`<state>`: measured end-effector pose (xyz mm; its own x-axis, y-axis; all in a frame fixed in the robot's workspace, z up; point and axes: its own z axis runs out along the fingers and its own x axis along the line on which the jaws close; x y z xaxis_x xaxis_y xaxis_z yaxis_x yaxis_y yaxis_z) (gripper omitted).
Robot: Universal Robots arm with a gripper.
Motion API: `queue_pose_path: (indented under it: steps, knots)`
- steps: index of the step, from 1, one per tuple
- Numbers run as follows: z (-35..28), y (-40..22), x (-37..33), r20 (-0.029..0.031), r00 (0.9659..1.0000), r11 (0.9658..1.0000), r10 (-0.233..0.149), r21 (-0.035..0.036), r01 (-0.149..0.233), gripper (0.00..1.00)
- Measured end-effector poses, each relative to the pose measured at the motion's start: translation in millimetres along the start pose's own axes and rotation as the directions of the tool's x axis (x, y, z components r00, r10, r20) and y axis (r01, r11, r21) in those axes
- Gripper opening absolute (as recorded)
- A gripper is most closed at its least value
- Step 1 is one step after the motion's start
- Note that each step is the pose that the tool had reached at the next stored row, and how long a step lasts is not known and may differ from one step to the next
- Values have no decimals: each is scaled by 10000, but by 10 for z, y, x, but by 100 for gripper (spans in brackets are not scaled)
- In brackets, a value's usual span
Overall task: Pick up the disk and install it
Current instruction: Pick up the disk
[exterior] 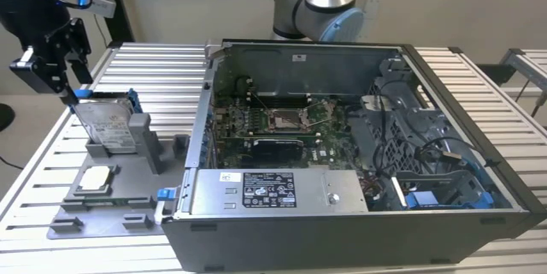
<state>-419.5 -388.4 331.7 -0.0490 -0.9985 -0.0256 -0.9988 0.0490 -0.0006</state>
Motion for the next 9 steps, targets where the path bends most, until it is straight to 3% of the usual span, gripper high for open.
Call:
queue_pose_path:
  steps: [9]
  knots:
    - [131,1,-30,1,9996,9996,-266,-5,266,100]
